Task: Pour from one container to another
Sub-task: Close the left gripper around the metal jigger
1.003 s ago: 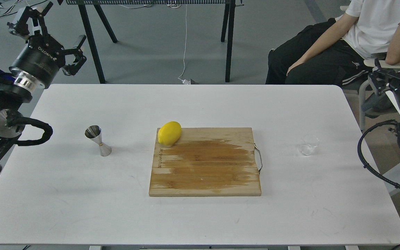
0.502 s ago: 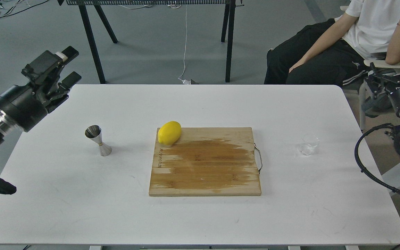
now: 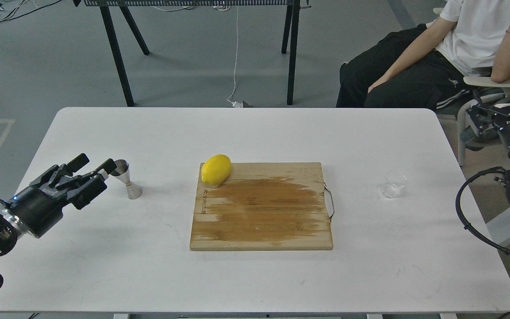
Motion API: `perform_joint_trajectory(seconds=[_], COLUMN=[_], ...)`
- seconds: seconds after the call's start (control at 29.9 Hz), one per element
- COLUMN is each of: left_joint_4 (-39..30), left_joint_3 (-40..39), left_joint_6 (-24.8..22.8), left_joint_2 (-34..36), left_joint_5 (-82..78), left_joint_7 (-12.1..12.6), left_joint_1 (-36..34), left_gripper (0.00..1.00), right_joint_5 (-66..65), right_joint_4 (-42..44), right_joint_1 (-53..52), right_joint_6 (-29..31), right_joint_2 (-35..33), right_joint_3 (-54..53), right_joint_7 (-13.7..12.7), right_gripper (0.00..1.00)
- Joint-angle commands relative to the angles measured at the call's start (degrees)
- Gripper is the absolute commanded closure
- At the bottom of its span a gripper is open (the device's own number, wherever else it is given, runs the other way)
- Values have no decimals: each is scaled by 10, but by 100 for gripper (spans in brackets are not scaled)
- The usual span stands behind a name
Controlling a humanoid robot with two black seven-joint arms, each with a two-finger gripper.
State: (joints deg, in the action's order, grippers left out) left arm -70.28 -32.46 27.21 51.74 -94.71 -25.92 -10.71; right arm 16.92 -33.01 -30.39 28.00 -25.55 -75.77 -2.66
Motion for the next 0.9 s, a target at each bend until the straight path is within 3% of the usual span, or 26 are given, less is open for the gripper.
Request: perform_joint_trajectory(seconds=[0.0, 0.3, 0.87], left_joint_4=[102, 306, 387], left_joint_3=[16, 22, 22], left_joint_6=[8, 8, 8], left_joint_2=[-50, -175, -259], left_joint_5=[-74, -165, -164], left_joint_7=[0, 5, 8], left_joint_1=[0, -40, -119], left_gripper=[5, 13, 16], right_joint_5=[1, 0, -1], right_joint_4=[0, -8, -7], right_joint_1=[1, 1, 9], right_joint_6=[0, 0, 0], right_joint_2=[2, -1, -3], right_joint_3=[-18, -13, -14], right_joint_7=[2, 2, 3], right_gripper=[0, 0, 0])
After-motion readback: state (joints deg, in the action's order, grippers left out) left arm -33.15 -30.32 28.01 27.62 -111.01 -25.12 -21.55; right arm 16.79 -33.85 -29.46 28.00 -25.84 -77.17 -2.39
